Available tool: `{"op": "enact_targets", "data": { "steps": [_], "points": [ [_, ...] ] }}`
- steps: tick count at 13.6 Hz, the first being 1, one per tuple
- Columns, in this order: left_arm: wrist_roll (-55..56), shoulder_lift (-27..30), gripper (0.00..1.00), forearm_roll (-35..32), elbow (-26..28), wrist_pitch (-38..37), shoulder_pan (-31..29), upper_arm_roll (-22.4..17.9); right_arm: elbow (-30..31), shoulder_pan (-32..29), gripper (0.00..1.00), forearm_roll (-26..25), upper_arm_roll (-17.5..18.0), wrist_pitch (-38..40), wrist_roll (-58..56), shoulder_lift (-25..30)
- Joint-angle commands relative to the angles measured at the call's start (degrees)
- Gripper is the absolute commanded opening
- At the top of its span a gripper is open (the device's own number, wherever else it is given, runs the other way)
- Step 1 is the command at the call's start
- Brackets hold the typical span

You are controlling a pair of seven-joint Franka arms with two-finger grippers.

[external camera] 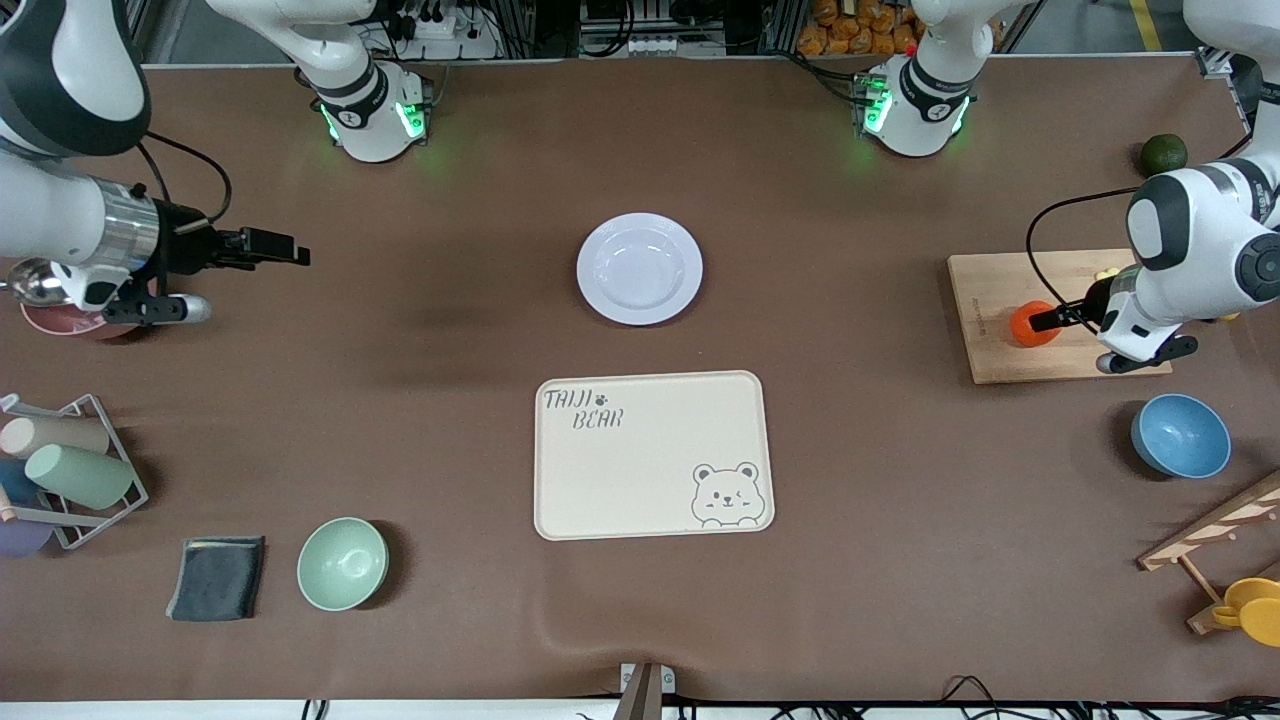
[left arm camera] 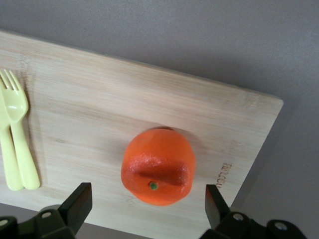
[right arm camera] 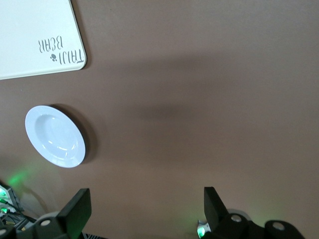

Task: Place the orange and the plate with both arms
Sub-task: 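Close the left gripper on the orange and lift it off the board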

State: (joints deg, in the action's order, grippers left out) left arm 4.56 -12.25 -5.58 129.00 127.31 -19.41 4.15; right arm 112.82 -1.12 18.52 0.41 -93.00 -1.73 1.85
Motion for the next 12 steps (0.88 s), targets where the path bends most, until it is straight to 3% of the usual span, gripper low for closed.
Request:
{"op": "enact_targets", "data": {
  "steps": [1,6,11,12],
  "points": [
    [-0.34,-1.46,1.0,0.92,-0.68,1.62,-0.63,0.69,3.63,2.44,1.0,2.82,-0.15,-2.89,0.77,1.23],
    [-0.34,-4.01,1.0,0.92,-0.68,3.56,-0.63,0.69,8.02,5.51,1.0,11.17,-0.15,-6.75,0.68,0.87],
    [-0.34,-6.12,1.0,0.92,-1.12,3.65,-0.63,0.69,11.27,6.83,1.0,11.45,-0.15,-9.73,0.76,0.79],
    [-0.52,-6.12,0.92,0.74,-1.12,3.65,-0.45,0.6,11.8,7.7,1.0,11.54,-0.15,-10.88,0.77,0.79]
  ]
}}
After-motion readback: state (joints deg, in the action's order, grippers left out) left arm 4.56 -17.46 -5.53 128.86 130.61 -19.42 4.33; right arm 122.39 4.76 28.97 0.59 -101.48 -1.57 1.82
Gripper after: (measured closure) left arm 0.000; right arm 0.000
